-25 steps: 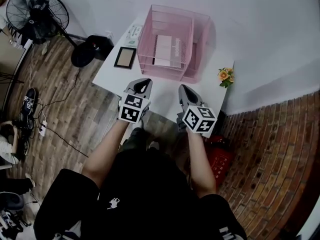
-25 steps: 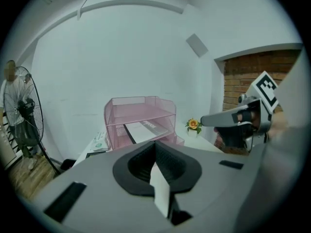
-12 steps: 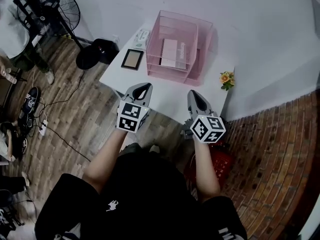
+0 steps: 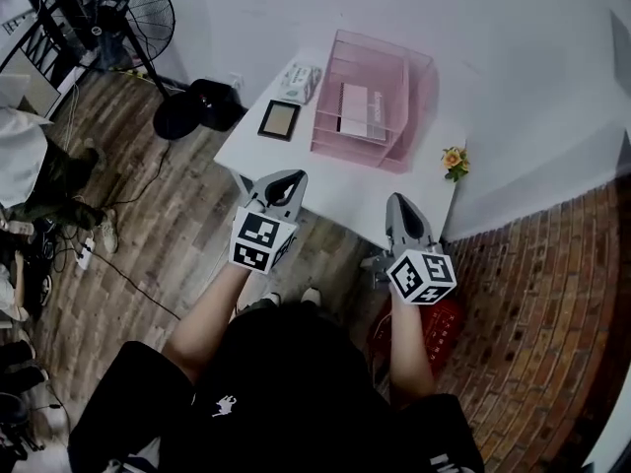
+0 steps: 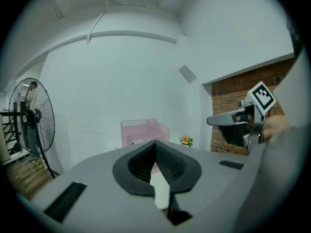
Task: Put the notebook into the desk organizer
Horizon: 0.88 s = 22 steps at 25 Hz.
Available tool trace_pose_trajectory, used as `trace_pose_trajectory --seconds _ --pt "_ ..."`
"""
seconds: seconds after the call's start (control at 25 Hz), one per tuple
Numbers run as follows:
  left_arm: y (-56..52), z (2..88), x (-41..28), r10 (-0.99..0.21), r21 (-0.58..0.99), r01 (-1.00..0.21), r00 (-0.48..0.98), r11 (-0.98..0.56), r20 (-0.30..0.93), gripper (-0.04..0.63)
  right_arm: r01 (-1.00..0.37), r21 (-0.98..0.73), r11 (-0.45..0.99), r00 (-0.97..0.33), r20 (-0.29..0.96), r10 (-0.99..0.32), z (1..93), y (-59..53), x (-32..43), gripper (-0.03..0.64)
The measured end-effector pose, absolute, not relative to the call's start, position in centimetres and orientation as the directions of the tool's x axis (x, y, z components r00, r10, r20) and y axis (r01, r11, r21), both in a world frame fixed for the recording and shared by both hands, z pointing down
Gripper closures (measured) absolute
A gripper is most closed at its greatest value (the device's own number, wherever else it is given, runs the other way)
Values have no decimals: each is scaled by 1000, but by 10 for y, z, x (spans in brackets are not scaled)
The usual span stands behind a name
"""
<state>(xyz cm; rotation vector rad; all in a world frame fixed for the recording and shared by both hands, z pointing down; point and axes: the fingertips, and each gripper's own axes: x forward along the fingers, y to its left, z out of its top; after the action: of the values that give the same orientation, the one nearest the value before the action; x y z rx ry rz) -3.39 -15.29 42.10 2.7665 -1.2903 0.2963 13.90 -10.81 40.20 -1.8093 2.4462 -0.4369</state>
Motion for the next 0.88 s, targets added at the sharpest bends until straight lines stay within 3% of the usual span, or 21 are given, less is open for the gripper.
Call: trace_pose_trajectory --seconds 0.36,0.88 --pt "-126 408 -87 -749 15 -758 646 -652 149 594 -964 -213 159 -180 82 -980 377 -57 122 615" --pt "-94 391 -107 -708 -23 -709 700 -705 89 594 -982 -175 65 -76 55 -996 364 0 102 615"
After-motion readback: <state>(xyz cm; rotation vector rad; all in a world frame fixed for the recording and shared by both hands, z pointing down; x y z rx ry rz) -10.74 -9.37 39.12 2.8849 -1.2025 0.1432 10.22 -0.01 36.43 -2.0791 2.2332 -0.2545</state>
